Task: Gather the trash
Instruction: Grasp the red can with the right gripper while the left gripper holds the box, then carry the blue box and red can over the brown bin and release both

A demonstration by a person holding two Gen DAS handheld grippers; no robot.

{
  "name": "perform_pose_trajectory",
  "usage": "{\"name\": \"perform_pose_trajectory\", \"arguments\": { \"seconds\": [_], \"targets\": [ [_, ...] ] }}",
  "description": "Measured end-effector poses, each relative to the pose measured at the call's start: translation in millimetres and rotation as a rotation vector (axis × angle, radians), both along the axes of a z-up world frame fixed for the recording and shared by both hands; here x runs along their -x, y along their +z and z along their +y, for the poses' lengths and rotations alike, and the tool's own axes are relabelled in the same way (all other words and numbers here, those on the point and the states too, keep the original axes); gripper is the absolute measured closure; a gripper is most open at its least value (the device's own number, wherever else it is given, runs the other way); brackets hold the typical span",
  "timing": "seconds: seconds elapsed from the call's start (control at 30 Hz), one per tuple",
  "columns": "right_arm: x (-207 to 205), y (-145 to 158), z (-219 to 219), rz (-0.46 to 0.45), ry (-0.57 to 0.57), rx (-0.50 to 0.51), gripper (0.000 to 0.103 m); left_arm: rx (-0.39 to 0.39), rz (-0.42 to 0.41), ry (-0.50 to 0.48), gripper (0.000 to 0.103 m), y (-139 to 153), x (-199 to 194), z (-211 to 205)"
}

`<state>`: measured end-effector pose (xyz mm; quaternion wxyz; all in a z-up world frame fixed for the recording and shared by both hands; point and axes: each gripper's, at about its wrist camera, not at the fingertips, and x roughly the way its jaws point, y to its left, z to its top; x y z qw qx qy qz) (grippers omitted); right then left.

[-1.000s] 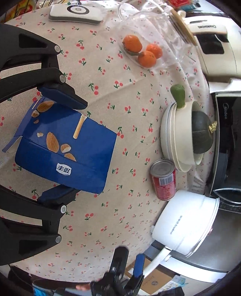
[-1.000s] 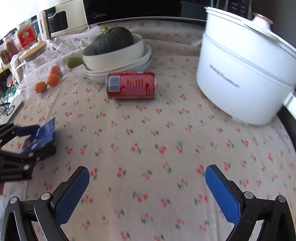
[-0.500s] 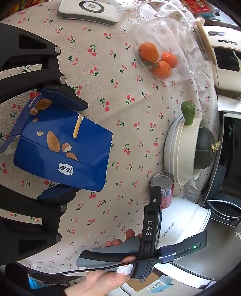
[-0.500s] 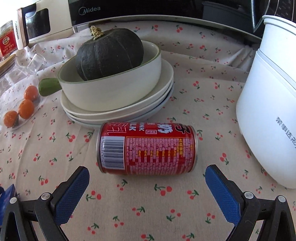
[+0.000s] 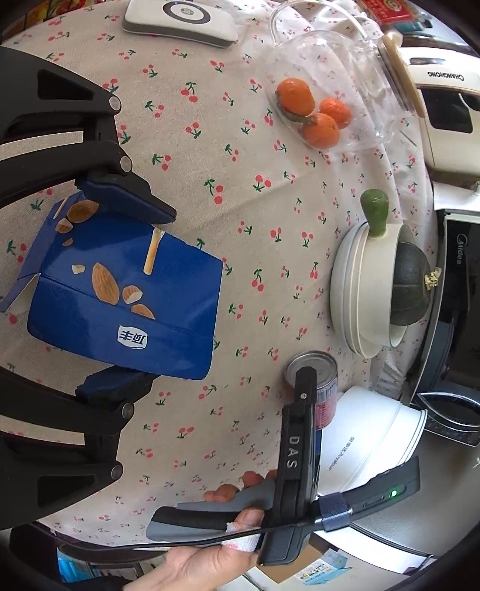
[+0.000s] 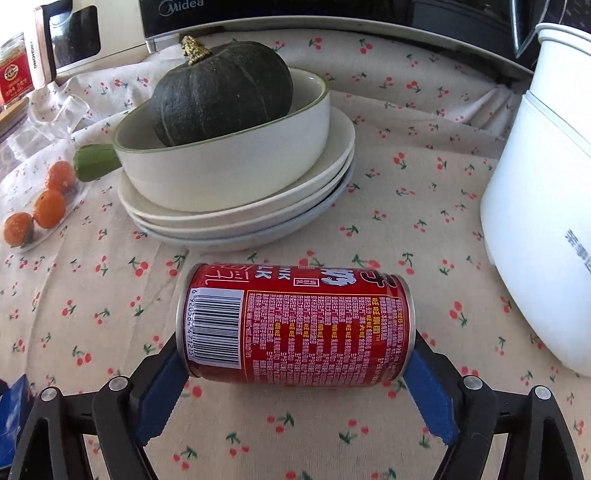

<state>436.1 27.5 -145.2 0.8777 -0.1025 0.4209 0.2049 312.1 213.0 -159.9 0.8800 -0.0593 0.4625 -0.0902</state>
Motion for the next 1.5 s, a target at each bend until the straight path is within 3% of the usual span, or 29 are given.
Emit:
{"name": "perform_pose_trajectory", "arguments": {
  "seconds": [0.03, 0.1, 0.17, 0.27, 0.33, 0.37, 0.43, 0.63, 0.73, 0.77, 0.8, 0.83, 1.13, 1.5],
  "targets": [
    [9, 5, -5, -0.001, 0.010, 0.005, 0.014, 0.005, 0.003, -0.010, 0.066, 3, 2, -3],
    [29, 16, -17, -0.006, 0.025, 0.021, 0.014, 0.037, 0.033, -0.037, 0.079, 9, 5, -11],
    [51, 26, -33, 0.000, 0.027, 0.035, 0.014, 0.032, 0.052, -0.056, 0.079, 13, 10, -21],
    [81, 36, -59, 0.016, 0.013, 0.064, 0.014, -0.041, 0.064, -0.077, 0.079, 14, 20, -37],
    [100, 41, -78, 0.027, 0.006, 0.081, 0.014, 0.004, 0.087, -0.076, 0.075, 15, 26, -36],
    [110, 44, -86, 0.029, 0.005, 0.084, 0.014, 0.034, 0.105, -0.063, 0.062, 15, 29, -33],
    [129, 49, -104, 0.030, 0.005, 0.076, 0.014, 0.073, 0.113, -0.023, 0.050, 13, 33, -26],
    [173, 48, -146, 0.081, -0.027, 0.030, 0.014, 0.094, 0.167, 0.005, 0.046, -2, 36, -29],
    [189, 46, -162, 0.092, -0.042, 0.023, 0.014, 0.053, 0.142, -0.005, 0.051, -6, 40, -39],
    [194, 45, -167, 0.096, -0.049, 0.018, 0.014, 0.041, 0.132, -0.008, 0.071, -5, 42, -42],
    [199, 45, -171, 0.100, -0.057, 0.011, 0.014, 0.033, 0.140, -0.010, 0.082, -6, 43, -46],
    [204, 46, -176, 0.102, -0.064, 0.005, 0.014, 0.026, 0.146, -0.002, 0.084, -6, 46, -48],
    [251, 66, -211, 0.062, -0.107, -0.032, 0.014, -0.042, 0.101, 0.006, 0.085, 34, 95, -82],
    [315, 83, -260, 0.007, -0.187, -0.112, 0.014, -0.013, 0.031, -0.096, 0.085, 73, 171, -167]
  ]
}}
